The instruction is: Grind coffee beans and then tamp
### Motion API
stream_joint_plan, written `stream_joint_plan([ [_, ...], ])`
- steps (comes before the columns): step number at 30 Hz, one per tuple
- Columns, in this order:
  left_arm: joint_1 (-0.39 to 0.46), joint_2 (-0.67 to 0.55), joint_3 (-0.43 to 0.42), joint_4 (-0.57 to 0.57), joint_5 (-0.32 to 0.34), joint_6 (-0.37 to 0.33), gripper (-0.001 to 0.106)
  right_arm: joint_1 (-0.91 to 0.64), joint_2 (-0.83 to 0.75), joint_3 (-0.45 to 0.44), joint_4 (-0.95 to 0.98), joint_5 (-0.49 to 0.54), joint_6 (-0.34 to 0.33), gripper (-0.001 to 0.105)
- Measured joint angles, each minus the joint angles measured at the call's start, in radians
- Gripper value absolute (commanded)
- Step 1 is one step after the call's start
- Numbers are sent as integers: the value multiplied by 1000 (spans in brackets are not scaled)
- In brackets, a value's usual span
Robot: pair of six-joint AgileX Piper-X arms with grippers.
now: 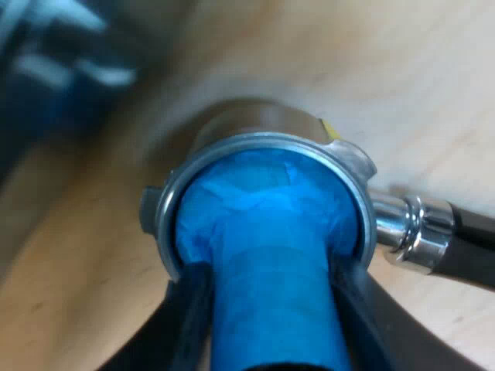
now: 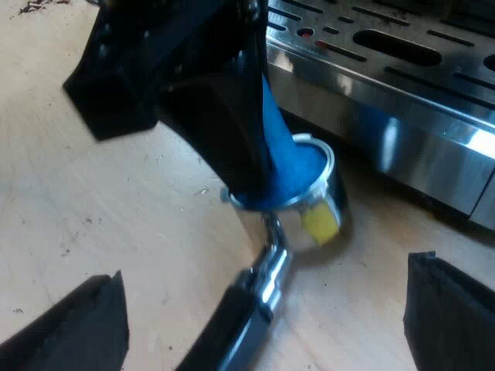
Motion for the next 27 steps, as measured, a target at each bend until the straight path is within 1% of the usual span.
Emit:
stream_joint_plan([
  [5, -40, 0, 2, -32, 0, -12, 0, 0, 0, 0, 0, 0, 0, 74],
  [14, -41, 0, 6, -39, -4, -22, 0, 0, 0, 0, 0, 0, 0, 74],
  [23, -42, -16, -9, -21, -16, -22, 0, 0, 0, 0, -3, 0, 0, 74],
  [24, -45, -31, -11, 4, -29, -22, 0, 0, 0, 0, -14, 0, 0, 74],
  [27, -46, -54, -14, 34, -36, -22, 0, 0, 0, 0, -45, 0, 0, 74],
])
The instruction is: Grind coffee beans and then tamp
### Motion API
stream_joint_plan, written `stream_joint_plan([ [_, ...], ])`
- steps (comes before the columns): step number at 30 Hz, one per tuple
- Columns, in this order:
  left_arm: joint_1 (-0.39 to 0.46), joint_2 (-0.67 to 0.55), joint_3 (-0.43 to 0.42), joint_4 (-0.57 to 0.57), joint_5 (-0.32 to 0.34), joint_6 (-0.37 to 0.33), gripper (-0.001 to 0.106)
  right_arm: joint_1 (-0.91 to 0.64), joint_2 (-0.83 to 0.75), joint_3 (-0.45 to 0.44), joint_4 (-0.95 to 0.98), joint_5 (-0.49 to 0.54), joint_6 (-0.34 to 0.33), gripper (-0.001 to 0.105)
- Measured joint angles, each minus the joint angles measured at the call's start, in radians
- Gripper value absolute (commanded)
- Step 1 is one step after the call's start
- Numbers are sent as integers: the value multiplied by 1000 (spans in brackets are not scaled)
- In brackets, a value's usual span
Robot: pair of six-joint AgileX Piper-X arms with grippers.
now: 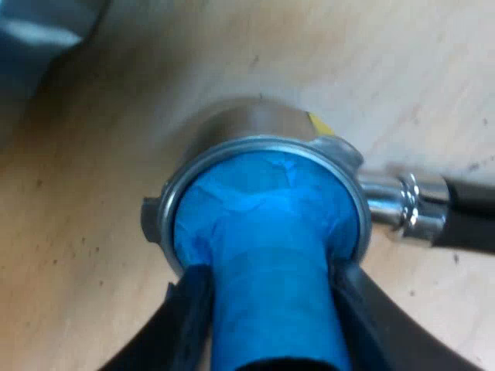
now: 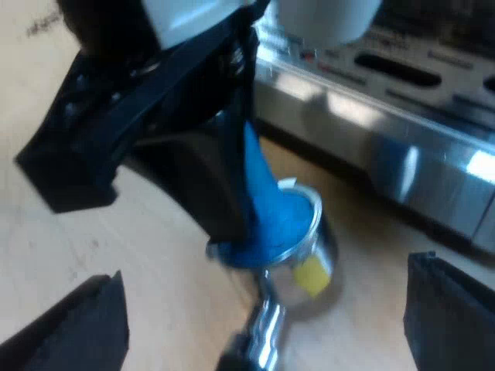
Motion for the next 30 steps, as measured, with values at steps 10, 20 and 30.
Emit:
stream_joint_plan([
  [10, -2, -129, -52, 49, -36, 0, 0, 0, 0, -11, -25, 0, 0, 74],
  [20, 100, -242, -52, 155, -63, -7, 0, 0, 0, -49, -30, 0, -29, 74],
  [30, 215, -384, 123, 177, -85, -7, 0, 0, 0, -52, -30, 0, -29, 74],
])
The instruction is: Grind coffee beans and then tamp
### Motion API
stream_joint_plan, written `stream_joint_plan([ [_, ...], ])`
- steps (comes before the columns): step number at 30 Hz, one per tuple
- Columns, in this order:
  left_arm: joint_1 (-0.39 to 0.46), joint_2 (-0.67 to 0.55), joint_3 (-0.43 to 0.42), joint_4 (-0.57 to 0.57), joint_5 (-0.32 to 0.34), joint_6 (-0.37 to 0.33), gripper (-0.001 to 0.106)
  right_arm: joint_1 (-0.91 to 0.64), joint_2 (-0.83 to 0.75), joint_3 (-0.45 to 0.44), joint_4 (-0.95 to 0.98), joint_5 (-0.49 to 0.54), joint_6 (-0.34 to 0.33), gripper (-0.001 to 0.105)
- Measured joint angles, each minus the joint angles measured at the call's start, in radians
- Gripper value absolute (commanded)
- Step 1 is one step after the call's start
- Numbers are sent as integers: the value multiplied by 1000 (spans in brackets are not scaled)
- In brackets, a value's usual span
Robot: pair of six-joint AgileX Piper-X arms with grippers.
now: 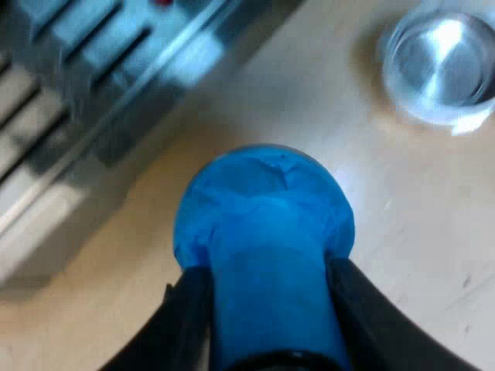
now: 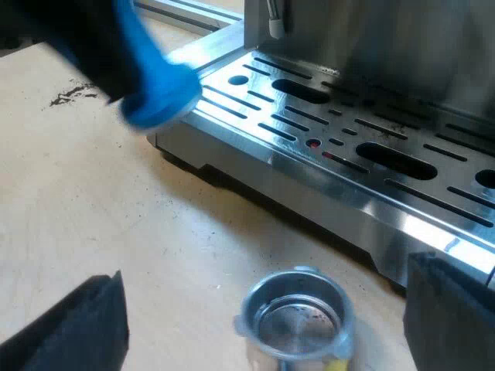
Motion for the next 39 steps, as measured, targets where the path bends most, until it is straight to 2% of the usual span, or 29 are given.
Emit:
stream_joint_plan([
  [4, 61, -18, 91, 0, 0, 0, 0, 0, 0, 0, 0, 0, 0, 74],
  [11, 151, -18, 203, -48, -6, 0, 0, 0, 0, 0, 0, 0, 0, 74],
  [15, 219, -22, 274, -124, -1, 0, 0, 0, 0, 0, 0, 0, 0, 74],
  [25, 277, -22, 323, -186, -4, 0, 3, 0, 0, 0, 0, 0, 0, 74],
  [27, 277, -22, 323, -194, -4, 0, 9, 0, 0, 0, 0, 0, 0, 74],
  [28, 277, -22, 323, -194, -4, 0, 21, 0, 0, 0, 0, 0, 2, 74],
  [30, 277, -22, 323, -194, -4, 0, 54, 0, 0, 0, 0, 0, 17, 74],
  [31, 277, -22, 323, -194, -4, 0, 59, 0, 0, 0, 0, 0, 17, 74],
  [32, 277, -22, 323, -194, 0, 0, 73, 0, 0, 0, 0, 0, 17, 74],
  [33, 277, -22, 323, -194, 5, 0, 82, 0, 0, 0, 0, 0, 17, 74],
  [39, 277, -22, 323, -194, 32, 0, 85, 0, 0, 0, 0, 0, 17, 74],
])
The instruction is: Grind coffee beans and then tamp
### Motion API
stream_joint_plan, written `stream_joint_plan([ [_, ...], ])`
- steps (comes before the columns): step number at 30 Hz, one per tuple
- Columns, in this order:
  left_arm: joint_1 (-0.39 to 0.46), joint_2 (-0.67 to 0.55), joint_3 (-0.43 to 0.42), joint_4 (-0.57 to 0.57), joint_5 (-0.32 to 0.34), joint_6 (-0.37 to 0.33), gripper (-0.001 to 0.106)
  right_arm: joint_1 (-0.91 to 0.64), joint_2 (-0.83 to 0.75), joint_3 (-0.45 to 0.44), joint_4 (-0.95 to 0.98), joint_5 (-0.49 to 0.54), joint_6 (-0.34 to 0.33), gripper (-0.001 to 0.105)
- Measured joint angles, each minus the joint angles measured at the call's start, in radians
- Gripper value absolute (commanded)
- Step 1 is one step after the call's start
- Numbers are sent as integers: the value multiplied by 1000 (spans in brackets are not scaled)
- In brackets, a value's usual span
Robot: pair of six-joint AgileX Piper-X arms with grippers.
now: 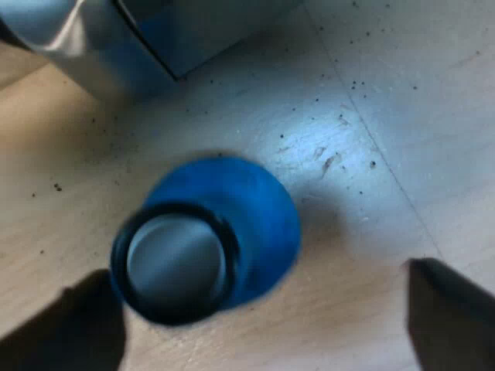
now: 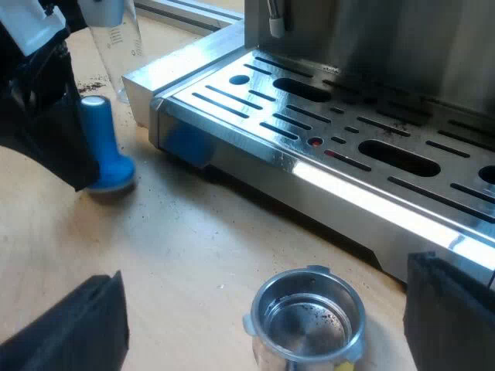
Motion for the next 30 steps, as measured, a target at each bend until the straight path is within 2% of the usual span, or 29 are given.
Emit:
stream_joint_plan([
  [8, 0, -6, -13, 38, 0, 22, 85, 0, 0, 0, 0, 0, 0, 74],
  [16, 0, -135, -20, 61, -36, 25, 85, 0, 0, -7, 2, 0, 15, 74],
  [19, 0, -215, -22, 64, -38, 25, 85, 0, 0, -106, 126, 0, 14, 74],
  [20, 0, -370, -24, 68, -42, 25, 85, 0, 0, -154, 173, 0, 14, 74],
  [24, 0, -584, -56, 53, -67, 25, 85, 0, 0, -294, 377, -3, 16, 74],
  [27, 0, -697, -99, 20, -106, 25, 85, 0, 0, -379, 532, -16, 30, 74],
  [30, 0, -751, -149, -13, -114, 25, 85, 0, 15, -467, 627, -15, 37, 74],
])
